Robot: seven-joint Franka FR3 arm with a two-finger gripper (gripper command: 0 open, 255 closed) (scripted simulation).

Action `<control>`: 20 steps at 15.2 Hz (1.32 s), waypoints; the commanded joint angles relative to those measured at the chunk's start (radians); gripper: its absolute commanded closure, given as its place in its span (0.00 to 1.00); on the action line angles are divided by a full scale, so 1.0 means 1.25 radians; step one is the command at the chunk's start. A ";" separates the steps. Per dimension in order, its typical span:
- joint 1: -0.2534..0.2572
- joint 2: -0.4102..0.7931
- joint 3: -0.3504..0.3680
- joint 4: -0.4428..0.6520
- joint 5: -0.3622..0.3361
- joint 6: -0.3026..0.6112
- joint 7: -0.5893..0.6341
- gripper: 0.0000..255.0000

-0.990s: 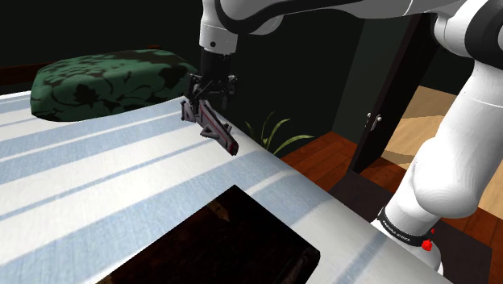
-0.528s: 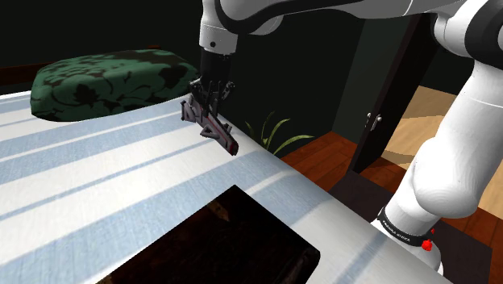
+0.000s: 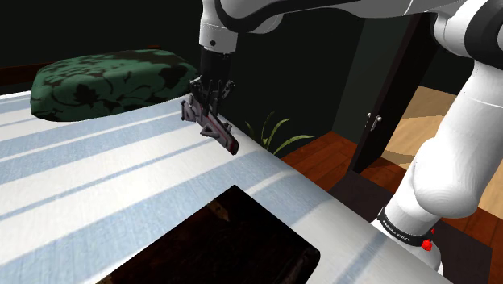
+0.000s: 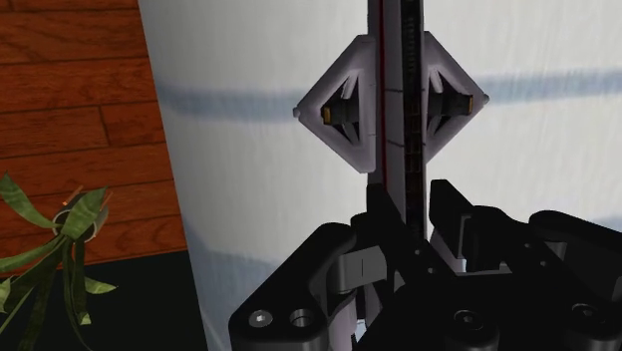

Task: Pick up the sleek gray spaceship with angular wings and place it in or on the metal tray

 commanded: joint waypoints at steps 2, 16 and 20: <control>0.000 0.001 0.000 0.027 -0.002 -0.026 0.004 1.00; 0.003 0.031 0.002 0.216 -0.017 -0.183 0.032 1.00; 0.006 0.050 0.004 0.282 -0.024 -0.231 0.042 1.00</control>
